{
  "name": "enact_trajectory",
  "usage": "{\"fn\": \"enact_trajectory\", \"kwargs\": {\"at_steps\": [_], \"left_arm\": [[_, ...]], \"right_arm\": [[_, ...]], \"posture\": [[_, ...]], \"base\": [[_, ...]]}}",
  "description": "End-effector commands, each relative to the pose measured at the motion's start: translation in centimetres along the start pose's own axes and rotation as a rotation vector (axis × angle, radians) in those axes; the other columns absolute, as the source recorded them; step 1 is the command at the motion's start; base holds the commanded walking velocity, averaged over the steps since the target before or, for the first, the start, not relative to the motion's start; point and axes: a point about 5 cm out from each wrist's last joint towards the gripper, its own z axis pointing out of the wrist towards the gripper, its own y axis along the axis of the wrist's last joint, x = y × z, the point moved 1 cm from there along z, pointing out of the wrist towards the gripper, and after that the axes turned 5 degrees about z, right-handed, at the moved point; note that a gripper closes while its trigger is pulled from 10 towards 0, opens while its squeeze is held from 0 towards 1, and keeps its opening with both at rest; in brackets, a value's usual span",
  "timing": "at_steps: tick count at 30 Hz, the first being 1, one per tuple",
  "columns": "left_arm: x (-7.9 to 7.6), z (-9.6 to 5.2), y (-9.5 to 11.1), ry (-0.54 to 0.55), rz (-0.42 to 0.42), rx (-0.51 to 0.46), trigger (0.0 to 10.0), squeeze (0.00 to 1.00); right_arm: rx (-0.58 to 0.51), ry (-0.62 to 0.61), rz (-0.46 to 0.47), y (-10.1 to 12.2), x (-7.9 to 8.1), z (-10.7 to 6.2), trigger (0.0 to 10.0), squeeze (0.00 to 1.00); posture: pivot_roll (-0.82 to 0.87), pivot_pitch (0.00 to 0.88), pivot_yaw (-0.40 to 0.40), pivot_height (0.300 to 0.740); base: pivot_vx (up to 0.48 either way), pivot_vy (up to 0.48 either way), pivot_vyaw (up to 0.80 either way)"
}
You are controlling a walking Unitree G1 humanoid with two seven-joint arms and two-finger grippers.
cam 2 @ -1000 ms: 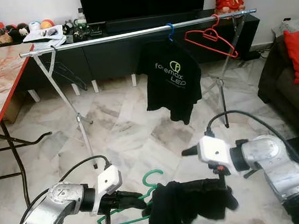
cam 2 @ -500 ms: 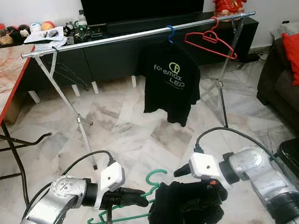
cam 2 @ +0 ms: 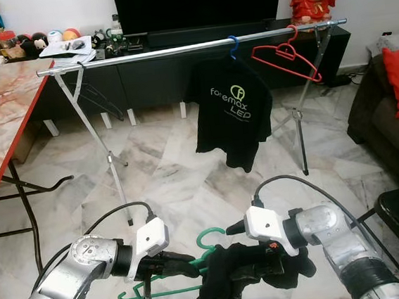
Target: Hang hanger
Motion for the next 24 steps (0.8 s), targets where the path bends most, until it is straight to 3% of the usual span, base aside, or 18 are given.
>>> {"fn": "enact_trajectory", "kwargs": {"at_steps": [1, 3, 4, 5, 6, 7, 8, 24], "left_arm": [[0.33, -0.03, 0.68, -0.002, 0.029, -0.013, 10.0, 0.00], [0.33, -0.03, 0.71, -0.001, 0.030, -0.014, 10.0, 0.00], [0.34, -0.02, 0.72, -0.001, 0.031, -0.014, 10.0, 0.00], [0.35, -0.02, 0.74, -0.001, 0.032, -0.014, 10.0, 0.00], [0.37, -0.02, 0.79, -0.002, 0.033, -0.014, 10.0, 0.00], [0.37, -0.02, 0.79, -0.002, 0.033, -0.014, 10.0, 0.00], [0.40, -0.03, 0.85, -0.002, 0.035, -0.015, 10.0, 0.00], [0.69, 0.00, 1.47, -0.002, 0.059, -0.022, 10.0, 0.00]], "right_arm": [[0.006, 0.029, -0.010, 0.00, 0.19, 0.44, 10.0, 0.00], [-0.004, 0.030, 0.000, -0.01, 0.17, 0.70, 10.0, 0.00], [-0.003, 0.028, 0.004, -0.04, 0.13, 0.81, 6.2, 0.00], [-0.002, 0.025, 0.006, -0.08, 0.08, 0.91, 6.2, 0.00], [-0.001, 0.023, 0.010, -0.15, 0.04, 1.00, 2.7, 0.00], [-0.001, 0.023, 0.010, -0.15, 0.04, 1.00, 2.7, 0.00], [-0.004, 0.022, 0.020, -0.23, 0.03, 1.09, 0.0, 0.00], [-0.012, 0.016, 0.058, -0.74, -0.09, 1.33, 0.0, 0.00]], "posture": [[-0.06, 0.065, -0.011, 0.740], [-0.06, 0.068, -0.011, 0.740], [-0.06, 0.069, -0.012, 0.740], [-0.06, 0.069, -0.012, 0.740], [-0.05, 0.073, -0.013, 0.740], [-0.05, 0.073, -0.013, 0.740], [-0.05, 0.073, -0.013, 0.740], [-0.05, 0.086, -0.014, 0.740]], "base": [[0.000, 0.000, 0.00], [0.000, 0.000, 0.00], [0.000, 0.000, 0.00], [0.000, 0.000, 0.00], [0.000, 0.000, 0.00], [0.000, 0.000, 0.00], [0.000, 0.000, 0.00], [0.000, 0.000, 0.00]]}}
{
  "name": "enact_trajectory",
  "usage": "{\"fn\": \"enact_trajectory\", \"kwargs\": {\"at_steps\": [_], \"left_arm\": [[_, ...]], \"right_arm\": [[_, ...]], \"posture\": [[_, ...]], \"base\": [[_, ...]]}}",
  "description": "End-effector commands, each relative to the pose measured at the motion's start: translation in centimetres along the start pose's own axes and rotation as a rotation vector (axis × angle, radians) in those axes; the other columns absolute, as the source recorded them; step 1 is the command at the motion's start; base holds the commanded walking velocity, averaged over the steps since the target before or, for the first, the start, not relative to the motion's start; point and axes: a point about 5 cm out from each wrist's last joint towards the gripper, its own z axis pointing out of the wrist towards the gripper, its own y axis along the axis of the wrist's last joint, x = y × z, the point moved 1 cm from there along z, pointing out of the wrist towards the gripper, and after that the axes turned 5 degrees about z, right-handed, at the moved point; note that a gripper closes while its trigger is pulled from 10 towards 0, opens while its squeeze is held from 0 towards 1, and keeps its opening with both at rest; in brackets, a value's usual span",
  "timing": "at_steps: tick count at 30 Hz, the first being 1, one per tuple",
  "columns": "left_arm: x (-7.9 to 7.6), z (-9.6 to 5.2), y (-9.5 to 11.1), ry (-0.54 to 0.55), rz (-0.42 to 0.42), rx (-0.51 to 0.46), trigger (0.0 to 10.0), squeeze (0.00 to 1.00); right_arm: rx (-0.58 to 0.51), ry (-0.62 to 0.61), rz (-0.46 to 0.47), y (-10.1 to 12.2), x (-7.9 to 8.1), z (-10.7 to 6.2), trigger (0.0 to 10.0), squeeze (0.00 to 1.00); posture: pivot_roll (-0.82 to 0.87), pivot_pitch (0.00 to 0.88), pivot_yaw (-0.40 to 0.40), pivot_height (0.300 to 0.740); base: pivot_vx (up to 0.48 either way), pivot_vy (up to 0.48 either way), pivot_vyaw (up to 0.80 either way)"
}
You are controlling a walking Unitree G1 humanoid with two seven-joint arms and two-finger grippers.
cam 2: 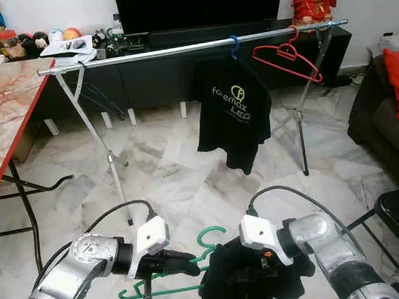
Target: Hang hanger
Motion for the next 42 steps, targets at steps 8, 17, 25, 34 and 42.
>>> {"fn": "enact_trajectory", "kwargs": {"at_steps": [8, 17, 25, 34, 42], "left_arm": [[0.47, 0.01, 1.17, -0.002, 0.052, -0.022, 10.0, 0.00], [0.53, 0.05, 1.24, 0.000, 0.059, -0.023, 10.0, 0.00], [0.63, 0.08, 1.30, 0.008, 0.066, -0.023, 10.0, 0.00], [0.76, 0.08, 1.35, 0.014, 0.070, -0.017, 10.0, 0.00], [0.81, 0.18, 1.24, 0.015, 0.085, -0.002, 10.0, 0.00]], "right_arm": [[-0.015, -0.010, -0.001, 0.33, -0.34, 0.08, 0.0, 0.00], [-0.021, -0.016, 0.007, 0.27, -0.39, 0.19, 0.0, 0.00], [-0.029, -0.018, 0.014, 0.24, -0.37, 0.36, 0.0, 0.00], [-0.043, -0.008, 0.018, 0.29, -0.27, 0.51, 0.0, 0.00], [-0.036, -0.004, 0.022, 0.02, -0.11, 0.55, 0.0, 0.00]], "posture": [[-0.04, 0.088, -0.014, 0.740], [-0.04, 0.087, -0.015, 0.740], [-0.04, 0.088, -0.015, 0.740], [-0.05, 0.081, -0.011, 0.740], [-0.05, 0.068, -0.007, 0.740]], "base": [[0.000, 0.000, 0.00], [0.000, 0.000, 0.00], [0.000, 0.000, 0.00], [0.000, 0.000, 0.00], [0.000, 0.000, 0.00]]}}
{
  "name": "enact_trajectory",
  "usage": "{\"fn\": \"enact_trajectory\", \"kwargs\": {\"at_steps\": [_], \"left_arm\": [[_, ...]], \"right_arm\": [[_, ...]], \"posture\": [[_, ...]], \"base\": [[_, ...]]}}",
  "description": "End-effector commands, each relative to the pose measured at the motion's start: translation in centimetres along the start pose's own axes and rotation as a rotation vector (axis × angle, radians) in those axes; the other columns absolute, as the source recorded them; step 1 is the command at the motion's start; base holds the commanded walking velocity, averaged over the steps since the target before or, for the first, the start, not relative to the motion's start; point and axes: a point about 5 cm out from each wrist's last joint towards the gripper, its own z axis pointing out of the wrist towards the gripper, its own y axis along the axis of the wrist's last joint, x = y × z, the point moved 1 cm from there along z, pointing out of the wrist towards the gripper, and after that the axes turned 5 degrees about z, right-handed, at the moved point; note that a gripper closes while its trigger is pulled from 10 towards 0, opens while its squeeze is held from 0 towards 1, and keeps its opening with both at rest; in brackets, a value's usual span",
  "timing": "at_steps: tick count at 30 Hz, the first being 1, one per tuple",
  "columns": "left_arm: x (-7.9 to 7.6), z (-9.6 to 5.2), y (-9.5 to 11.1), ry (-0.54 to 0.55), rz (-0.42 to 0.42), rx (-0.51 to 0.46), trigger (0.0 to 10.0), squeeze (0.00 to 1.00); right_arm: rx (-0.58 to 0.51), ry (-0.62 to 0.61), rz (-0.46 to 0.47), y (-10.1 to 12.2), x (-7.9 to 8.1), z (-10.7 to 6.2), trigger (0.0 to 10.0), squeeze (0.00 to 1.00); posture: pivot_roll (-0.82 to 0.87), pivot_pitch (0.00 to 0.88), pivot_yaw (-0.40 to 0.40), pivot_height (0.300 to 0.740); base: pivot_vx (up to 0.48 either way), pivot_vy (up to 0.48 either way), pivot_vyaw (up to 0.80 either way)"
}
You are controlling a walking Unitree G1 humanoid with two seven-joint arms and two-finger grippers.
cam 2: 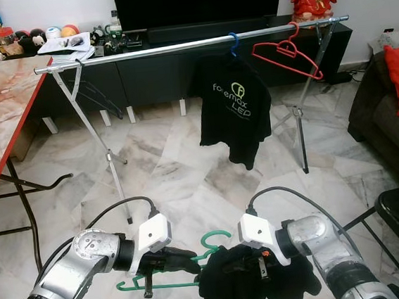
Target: Hang hanger
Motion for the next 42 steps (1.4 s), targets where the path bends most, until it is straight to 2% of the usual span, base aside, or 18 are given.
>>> {"fn": "enact_trajectory", "kwargs": {"at_steps": [1, 5, 6, 7, 8, 15, 25, 26, 27, 28, 29, 32, 35, 38, 39, 40, 41, 42], "left_arm": [[0.5, 0.0, 0.7, 0.015, 0.038, -0.017, 10.0, 0.00], [0.5, 0.0, 0.7, 0.014, 0.036, -0.015, 10.0, 0.00], [0.5, 0.0, 0.7, 0.016, 0.034, -0.016, 10.0, 0.33], [0.6, 0.0, 0.7, 0.019, 0.032, -0.015, 10.0, 0.46], [0.7, -0.1, 0.6, 0.031, 0.031, -0.010, 10.0, 1.00], [1.2, -1.0, 0.2, 0.059, 0.032, 0.013, 10.0, 1.00], [1.1, -2.4, -0.3, 0.042, 0.024, 0.046, 10.0, 1.00], [1.3, -2.8, -0.4, 0.067, 0.022, 0.051, 10.0, 1.00], [2.0, -3.7, -0.7, 0.145, 0.017, 0.059, 10.0, 1.00], [2.0, -3.7, -0.7, 0.145, 0.017, 0.059, 10.0, 1.00], [2.4, -4.1, -0.9, 0.193, 0.018, 0.063, 10.0, 1.00], [3.7, -5.3, -1.9, 0.387, -0.010, 0.074, 10.0, 1.00], [3.8, -5.9, -2.6, 0.493, -0.027, 0.067, 10.0, 1.00], [3.6, -5.9, -3.2, 0.536, -0.044, 0.077, 10.0, 1.00], [3.2, -5.5, -4.0, 0.552, -0.068, 0.091, 10.0, 0.00], [3.2, -5.5, -4.0, 0.552, -0.068, 0.091, 10.0, 0.00], [2.9, -5.3, -5.0, 0.583, -0.114, 0.099, 10.0, 0.00], [2.8, -5.2, -5.2, 0.583, -0.126, 0.101, 10.0, 0.00]], "right_arm": [[-0.010, 0.015, -0.016, 0.2, 0.1, 0.2, 0.0, 0.00], [-0.007, 0.014, -0.014, 0.0, 0.2, 0.4, 0.0, 0.00], [-0.005, 0.012, -0.014, 0.0, 0.2, 0.4, 0.0, 0.00], [-0.004, 0.010, -0.014, -0.1, 0.2, 0.4, 0.0, 0.00], [-0.001, 0.006, -0.013, -0.1, 0.2, 0.5, 0.0, 0.00], [0.058, -0.031, -0.016, -1.1, 0.1, -0.3, 0.0, 0.00], [0.123, -0.084, -0.009, -2.4, 0.2, -0.8, 0.0, 0.00], [0.113, -0.118, -0.007, -2.4, 0.0, -0.9, 0.0, 0.00], [0.092, -0.217, -0.005, -2.2, -0.8, -1.3, 0.0, 0.00], [0.092, -0.217, -0.005, -2.2, -0.8, -1.3, 0.0, 0.00], [0.095, -0.272, -0.013, -2.1, -1.2, -1.5, 0.0, 0.00], [0.114, -0.453, -0.017, -1.8, -2.7, -2.9, 0.0, 0.00], [0.088, -0.545, -0.011, -1.4, -3.4, -3.9, 0.0, 0.00], [0.066, -0.580, -0.014, -1.0, -3.6, -4.3, 0.0, 0.00], [0.044, -0.591, -0.033, -0.2, -3.8, -4.4, 0.0, 0.00], [0.044, -0.591, -0.033, -0.2, -3.8, -4.4, 0.0, 0.00], [0.017, -0.593, -0.071, 1.0, -3.9, -4.6, 0.0, 0.00], [0.011, -0.593, -0.084, 1.3, -4.0, -4.6, 0.0, 0.00]], "posture": [[-0.05, 0.063, -0.005, 0.740], [-0.05, 0.055, -0.003, 0.740], [-0.05, 0.055, -0.003, 0.740], [-0.05, 0.052, -0.002, 0.740], [-0.05, 0.051, -0.002, 0.740], [-0.05, 0.052, -0.001, 0.740], [-0.05, 0.068, -0.003, 0.740], [-0.05, 0.069, -0.004, 0.740], [-0.04, 0.075, -0.002, 0.740], [-0.04, 0.075, -0.002, 0.740], [-0.04, 0.076, -0.003, 0.740], [-0.04, 0.084, -0.004, 0.740], [-0.04, 0.093, -0.004, 0.740], [-0.04, 0.096, -0.001, 0.740], [-0.05, 0.100, 0.001, 0.740], [-0.05, 0.100, 0.001, 0.740], [-0.05, 0.102, 0.000, 0.740], [-0.05, 0.102, 0.000, 0.740]], "base": [[0.000, 0.000, 0.00], [0.000, 0.000, 0.00], [0.000, 0.000, 0.00], [0.000, 0.000, 0.00], [0.000, 0.000, 0.00], [0.000, 0.000, 0.00], [0.000, 0.000, 0.00], [0.000, 0.000, 0.00], [0.000, 0.000, 0.00], [0.000, 0.000, 0.00], [0.000, 0.000, 0.00], [0.000, 0.000, 0.00], [0.000, 0.000, 0.00], [0.000, 0.000, 0.00], [0.000, 0.000, 0.00], [0.000, 0.000, 0.00], [0.000, 0.000, 0.00], [0.000, 0.000, 0.00]]}}
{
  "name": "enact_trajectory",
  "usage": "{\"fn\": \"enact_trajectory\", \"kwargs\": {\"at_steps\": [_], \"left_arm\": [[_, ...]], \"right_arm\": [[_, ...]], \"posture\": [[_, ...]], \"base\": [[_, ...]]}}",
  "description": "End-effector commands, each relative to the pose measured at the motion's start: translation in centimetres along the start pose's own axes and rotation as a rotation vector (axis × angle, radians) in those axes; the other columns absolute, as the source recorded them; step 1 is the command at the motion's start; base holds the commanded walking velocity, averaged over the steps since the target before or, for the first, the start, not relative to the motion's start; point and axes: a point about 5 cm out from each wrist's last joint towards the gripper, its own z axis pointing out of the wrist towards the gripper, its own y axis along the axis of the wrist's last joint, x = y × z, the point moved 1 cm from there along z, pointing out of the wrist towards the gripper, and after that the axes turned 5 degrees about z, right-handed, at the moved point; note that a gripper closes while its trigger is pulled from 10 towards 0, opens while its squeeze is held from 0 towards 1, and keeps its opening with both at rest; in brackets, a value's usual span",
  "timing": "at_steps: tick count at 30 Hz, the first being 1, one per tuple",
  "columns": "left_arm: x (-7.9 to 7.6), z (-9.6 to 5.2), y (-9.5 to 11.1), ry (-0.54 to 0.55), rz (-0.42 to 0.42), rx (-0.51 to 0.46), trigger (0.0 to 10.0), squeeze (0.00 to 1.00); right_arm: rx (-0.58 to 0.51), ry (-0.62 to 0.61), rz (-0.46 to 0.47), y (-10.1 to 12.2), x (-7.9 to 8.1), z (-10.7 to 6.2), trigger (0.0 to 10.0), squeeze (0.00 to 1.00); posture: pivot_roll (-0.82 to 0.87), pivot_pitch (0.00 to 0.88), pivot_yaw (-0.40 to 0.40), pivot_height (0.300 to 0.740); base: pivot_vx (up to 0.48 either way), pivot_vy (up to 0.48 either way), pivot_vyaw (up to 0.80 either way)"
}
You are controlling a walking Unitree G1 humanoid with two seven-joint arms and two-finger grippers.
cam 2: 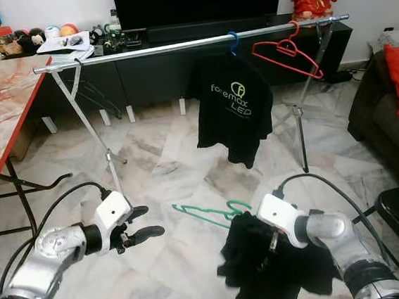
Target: Hang hanger
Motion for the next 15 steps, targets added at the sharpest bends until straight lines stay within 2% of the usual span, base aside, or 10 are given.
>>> {"fn": "enact_trajectory", "kwargs": {"at_steps": [1, 3, 5, 9, 10, 15], "left_arm": [[-0.3, -0.2, -1.2, 0.016, -0.029, 0.035, 10.0, 0.00], [-1.2, 0.2, -2.7, -0.013, -0.002, 0.098, 10.0, 0.00], [-1.5, 0.3, -3.0, -0.024, 0.011, 0.113, 10.0, 0.00], [-2.1, 0.7, -3.5, -0.023, -0.012, 0.117, 10.0, 0.00], [-2.3, 1.2, -3.7, -0.004, -0.022, 0.119, 10.0, 0.00], [-2.7, 2.3, -3.8, 0.040, -0.023, 0.119, 10.0, 0.00]], "right_arm": [[-0.063, -0.037, -0.030, 1.6, -0.9, -0.5, 0.0, 0.00], [-0.088, -0.062, -0.082, 3.2, -1.5, -0.7, 0.0, 0.00], [-0.095, -0.065, -0.095, 3.6, -1.6, -0.7, 0.0, 0.00], [-0.131, -0.059, -0.124, 5.0, -1.8, -0.7, 0.0, 0.00], [-0.162, -0.057, -0.150, 6.4, -1.8, -0.9, 0.0, 0.00], [-0.205, -0.058, -0.202, 8.4, -1.7, -1.2, 0.0, 0.00]], "posture": [[-0.05, 0.103, 0.000, 0.740], [-0.05, 0.103, 0.001, 0.740], [-0.05, 0.104, 0.001, 0.740], [-0.06, 0.103, -0.001, 0.740], [-0.06, 0.103, -0.002, 0.740], [-0.07, 0.101, -0.005, 0.740]], "base": [[0.000, 0.000, 0.00], [0.000, 0.000, 0.00], [0.000, 0.000, 0.00], [0.000, 0.000, 0.00], [0.000, 0.000, 0.00], [0.000, 0.000, 0.00]]}}
